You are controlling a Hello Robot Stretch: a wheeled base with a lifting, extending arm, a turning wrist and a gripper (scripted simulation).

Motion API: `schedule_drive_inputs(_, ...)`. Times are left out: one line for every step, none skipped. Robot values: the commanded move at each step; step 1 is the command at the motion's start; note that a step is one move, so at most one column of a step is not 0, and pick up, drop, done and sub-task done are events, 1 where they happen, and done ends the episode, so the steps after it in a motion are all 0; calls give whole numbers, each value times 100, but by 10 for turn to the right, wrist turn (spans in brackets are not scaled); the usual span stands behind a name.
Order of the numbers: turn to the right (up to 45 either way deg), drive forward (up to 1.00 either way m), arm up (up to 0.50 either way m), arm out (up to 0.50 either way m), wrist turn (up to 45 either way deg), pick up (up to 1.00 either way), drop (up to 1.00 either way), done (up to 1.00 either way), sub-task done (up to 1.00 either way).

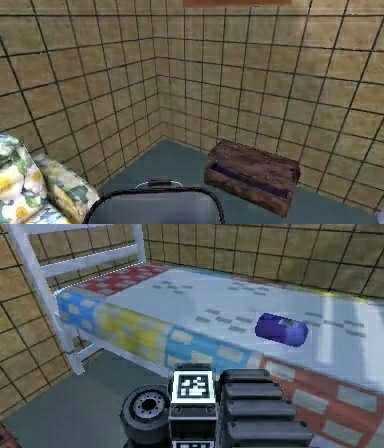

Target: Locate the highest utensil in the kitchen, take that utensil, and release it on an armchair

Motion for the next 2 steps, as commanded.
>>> schedule_drive_inputs(-450, 0, 0, 0, 0, 0, 0, 0, 0)
schedule_drive_inputs(-270, 0, 0, 0, 0, 0, 0, 0, 0)
